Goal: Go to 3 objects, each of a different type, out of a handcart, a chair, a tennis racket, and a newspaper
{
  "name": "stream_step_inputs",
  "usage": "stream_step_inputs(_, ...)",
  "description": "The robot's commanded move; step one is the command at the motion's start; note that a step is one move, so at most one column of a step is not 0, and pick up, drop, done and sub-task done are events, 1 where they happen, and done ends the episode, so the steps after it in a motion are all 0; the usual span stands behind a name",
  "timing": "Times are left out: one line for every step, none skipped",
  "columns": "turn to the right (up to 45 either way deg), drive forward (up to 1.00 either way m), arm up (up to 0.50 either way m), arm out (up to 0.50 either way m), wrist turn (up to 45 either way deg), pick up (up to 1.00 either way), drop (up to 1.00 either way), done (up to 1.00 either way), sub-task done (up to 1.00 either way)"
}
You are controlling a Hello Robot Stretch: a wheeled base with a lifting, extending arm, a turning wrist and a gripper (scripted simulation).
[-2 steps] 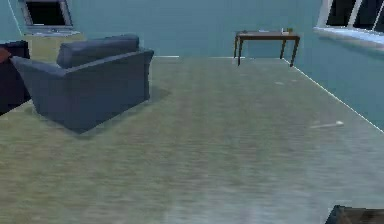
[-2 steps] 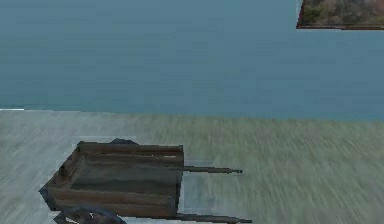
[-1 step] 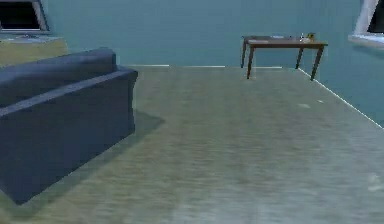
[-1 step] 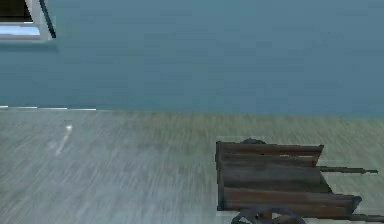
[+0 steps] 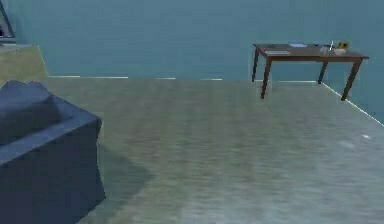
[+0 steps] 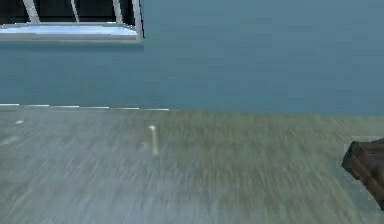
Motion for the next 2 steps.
stream_step_inputs(0.0,1.00,0.00,0.00,0.0,0.00,0.00,0.00,0.00)
stream_step_inputs(6.0,0.00,0.00,0.00,0.0,0.00,0.00,0.00,0.00)
